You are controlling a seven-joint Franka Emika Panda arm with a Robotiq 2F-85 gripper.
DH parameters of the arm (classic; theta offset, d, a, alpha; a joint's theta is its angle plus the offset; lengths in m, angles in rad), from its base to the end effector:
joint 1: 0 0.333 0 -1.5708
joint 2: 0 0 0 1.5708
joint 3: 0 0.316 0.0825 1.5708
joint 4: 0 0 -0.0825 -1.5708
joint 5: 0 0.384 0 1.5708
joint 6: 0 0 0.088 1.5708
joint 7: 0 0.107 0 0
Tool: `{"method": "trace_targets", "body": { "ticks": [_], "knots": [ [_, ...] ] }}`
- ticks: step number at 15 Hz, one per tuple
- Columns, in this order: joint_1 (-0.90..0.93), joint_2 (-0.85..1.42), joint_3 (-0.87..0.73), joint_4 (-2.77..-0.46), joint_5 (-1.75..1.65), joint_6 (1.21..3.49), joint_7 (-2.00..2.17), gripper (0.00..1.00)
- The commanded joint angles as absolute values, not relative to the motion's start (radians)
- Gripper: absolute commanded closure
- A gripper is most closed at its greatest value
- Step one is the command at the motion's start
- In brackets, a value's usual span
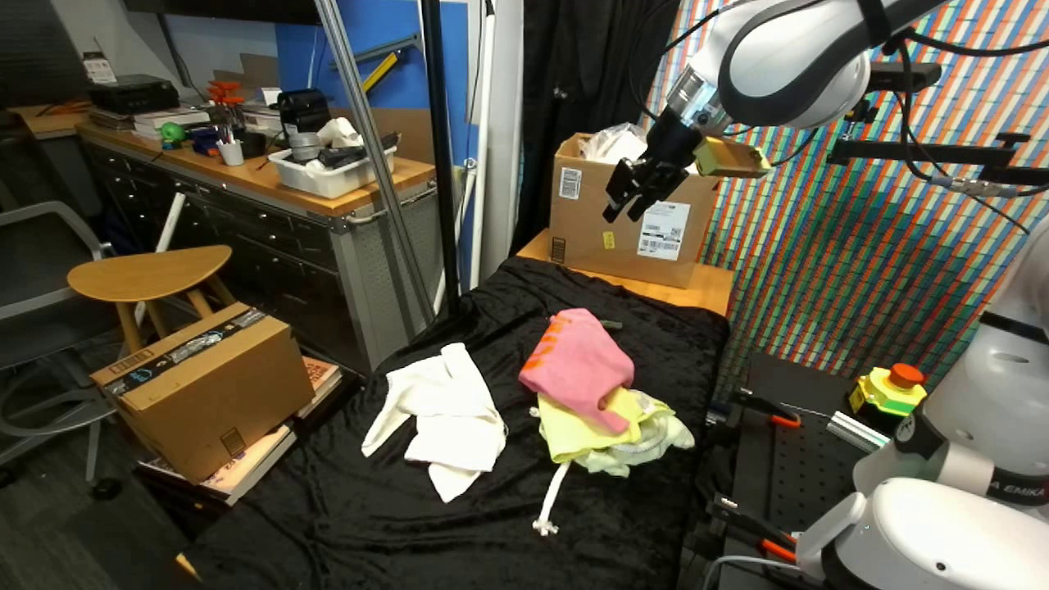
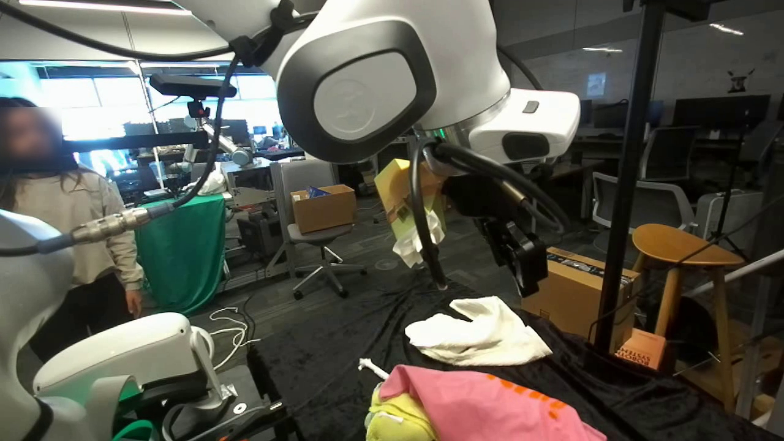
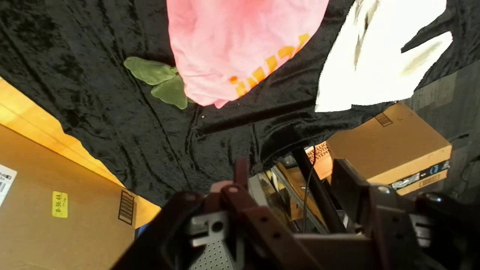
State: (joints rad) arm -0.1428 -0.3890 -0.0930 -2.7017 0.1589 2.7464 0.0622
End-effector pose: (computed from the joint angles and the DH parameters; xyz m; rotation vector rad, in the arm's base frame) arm 0.4070 -0.1036 0.3966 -2.9098 0.6388 -0.6631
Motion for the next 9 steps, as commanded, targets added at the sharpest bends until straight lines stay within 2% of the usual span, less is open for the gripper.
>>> {"method": "trace_targets", "body": {
  "ticks": [1, 3, 9],
  "knots": [
    [-0.148, -0.367, -0.096, -2.665, 0.133, 2.714, 0.081, 0.07],
    [-0.140, -0.355, -0.089, -2.652, 0.129, 2.702, 0.077, 0.00],
    [-0.067, -0.236, -0.019, -2.565, 0.090, 2.696, 0.066, 0.00]
  ]
}}
